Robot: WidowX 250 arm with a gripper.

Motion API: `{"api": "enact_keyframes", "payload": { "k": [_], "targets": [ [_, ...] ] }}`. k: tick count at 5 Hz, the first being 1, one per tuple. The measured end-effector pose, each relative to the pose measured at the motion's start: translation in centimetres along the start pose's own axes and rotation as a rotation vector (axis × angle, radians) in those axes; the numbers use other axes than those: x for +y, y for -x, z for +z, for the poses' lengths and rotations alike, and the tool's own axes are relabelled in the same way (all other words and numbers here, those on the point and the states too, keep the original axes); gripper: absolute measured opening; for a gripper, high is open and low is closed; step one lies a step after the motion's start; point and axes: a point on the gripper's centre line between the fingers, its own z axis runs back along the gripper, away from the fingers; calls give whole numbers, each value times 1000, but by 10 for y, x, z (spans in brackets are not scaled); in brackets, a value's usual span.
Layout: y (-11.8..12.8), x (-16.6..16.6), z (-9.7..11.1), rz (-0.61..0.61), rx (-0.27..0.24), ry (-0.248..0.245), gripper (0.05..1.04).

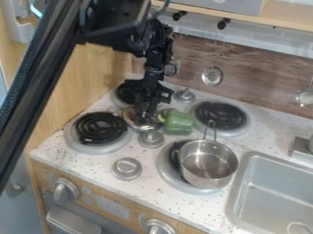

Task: Move the cover of the silver pot and cover it to the bottom left burner

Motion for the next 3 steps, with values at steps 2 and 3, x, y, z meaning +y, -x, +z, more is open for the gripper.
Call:
{"api": "enact_keyframes", "payload": {
  "k": [2,3],
  "targets": [
    [1,6,21,8,-34,50,241],
    [2,16,43,39,-84,92,241]
  ]
}}
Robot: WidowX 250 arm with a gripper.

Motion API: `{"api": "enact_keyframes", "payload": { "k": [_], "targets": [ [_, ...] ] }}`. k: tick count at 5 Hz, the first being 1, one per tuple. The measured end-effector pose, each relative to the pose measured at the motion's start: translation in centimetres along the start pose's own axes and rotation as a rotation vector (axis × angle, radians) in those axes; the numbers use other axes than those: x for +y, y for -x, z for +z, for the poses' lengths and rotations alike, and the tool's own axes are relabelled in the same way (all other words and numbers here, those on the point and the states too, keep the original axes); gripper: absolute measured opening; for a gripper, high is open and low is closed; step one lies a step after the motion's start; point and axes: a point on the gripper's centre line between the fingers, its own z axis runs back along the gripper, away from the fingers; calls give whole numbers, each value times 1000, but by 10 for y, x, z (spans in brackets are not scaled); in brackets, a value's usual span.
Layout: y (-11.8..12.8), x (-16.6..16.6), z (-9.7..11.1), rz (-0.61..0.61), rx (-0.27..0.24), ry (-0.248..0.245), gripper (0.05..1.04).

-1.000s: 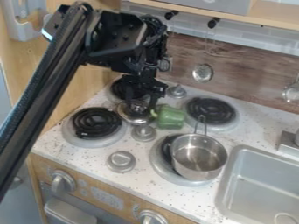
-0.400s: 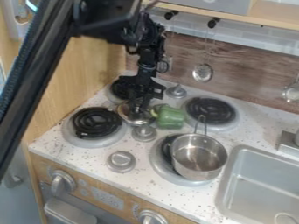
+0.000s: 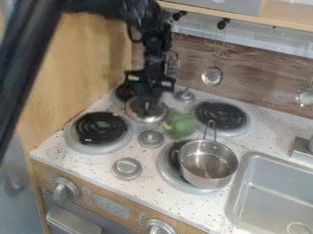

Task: Move the cover of the silver pot and cover it to the bottom left burner

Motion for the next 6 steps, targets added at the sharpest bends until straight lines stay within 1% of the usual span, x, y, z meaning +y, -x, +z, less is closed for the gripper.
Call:
{"api": "enact_keyframes", "payload": {
  "k": [1,2,3,4,5,6],
  "targets": [
    [10,31,-7,69,49,16,241],
    [28,60,-24,134,117,2,241],
    [38,78,-32,160,151,-2,241],
    [44,81,-35,156,173,3,241],
    [47,80,-37,147,169,12,287],
    [53,77,-35,127,164,23,566]
  ]
}}
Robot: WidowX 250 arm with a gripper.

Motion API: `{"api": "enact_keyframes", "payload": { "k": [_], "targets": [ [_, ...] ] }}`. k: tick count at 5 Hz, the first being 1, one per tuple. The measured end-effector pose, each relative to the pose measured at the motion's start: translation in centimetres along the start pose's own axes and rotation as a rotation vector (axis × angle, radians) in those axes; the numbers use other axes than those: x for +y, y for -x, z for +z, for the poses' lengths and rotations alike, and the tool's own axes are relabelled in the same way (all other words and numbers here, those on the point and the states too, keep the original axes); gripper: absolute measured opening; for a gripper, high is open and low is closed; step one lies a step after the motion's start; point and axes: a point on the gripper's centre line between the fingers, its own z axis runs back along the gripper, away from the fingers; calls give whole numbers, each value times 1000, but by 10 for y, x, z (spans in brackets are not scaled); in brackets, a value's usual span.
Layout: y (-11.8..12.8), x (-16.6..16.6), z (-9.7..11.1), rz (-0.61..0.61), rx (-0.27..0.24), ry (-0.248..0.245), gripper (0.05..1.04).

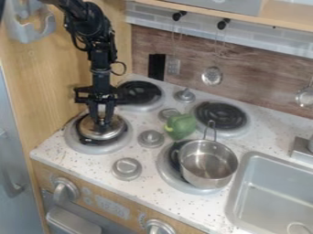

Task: Move the cover of the silver pot and cover it to the bottom left burner

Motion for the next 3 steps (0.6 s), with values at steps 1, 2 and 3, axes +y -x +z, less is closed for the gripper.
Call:
{"api": "enact_keyframes", "payload": {
  "k": [1,2,3],
  "targets": [
    [6,-8,19,-59,-27,-28,869],
    [12,-21,51,-115,-90,-21,1028],
    [20,-31,56,-171,-78,-10,1004]
  ]
}}
